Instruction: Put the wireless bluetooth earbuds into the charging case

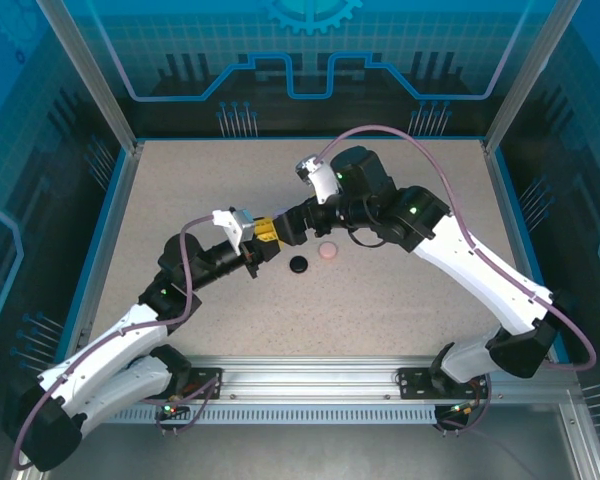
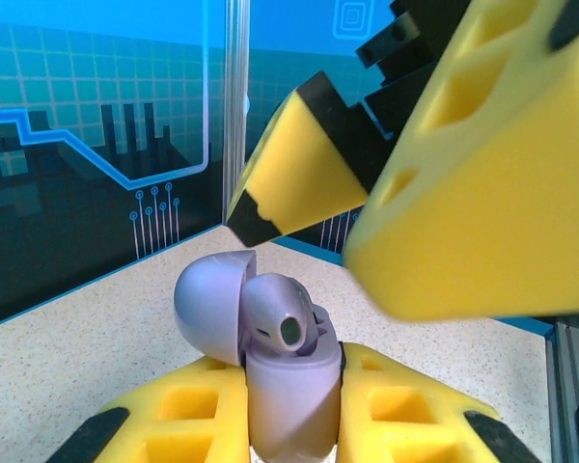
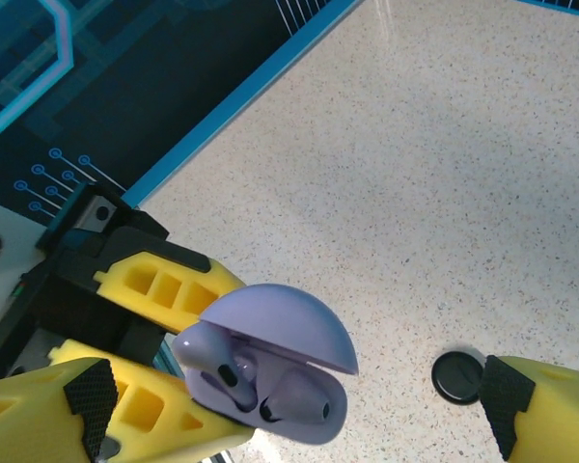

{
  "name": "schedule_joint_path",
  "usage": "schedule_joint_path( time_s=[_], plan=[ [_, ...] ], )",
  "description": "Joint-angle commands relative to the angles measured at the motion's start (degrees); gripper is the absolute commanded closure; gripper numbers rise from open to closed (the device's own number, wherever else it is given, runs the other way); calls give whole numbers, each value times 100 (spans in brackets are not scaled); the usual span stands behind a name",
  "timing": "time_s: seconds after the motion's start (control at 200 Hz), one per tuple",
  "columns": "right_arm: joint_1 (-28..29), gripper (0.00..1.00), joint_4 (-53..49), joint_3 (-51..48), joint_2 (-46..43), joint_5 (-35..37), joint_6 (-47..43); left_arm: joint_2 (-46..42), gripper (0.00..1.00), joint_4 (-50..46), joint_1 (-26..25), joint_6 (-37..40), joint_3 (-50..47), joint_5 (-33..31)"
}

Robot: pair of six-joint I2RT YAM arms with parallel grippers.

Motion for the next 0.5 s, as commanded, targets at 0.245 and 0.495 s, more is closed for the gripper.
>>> schedule_joint_path(
  time_s=[0.245,0.495],
  plan=[
    [28,0,-146,278,156,280,154,-14,100,109,-69,108,114,28],
    [8,0,-336,252,137,451,156,-6,100,126,-72,108,115,-4]
  ],
)
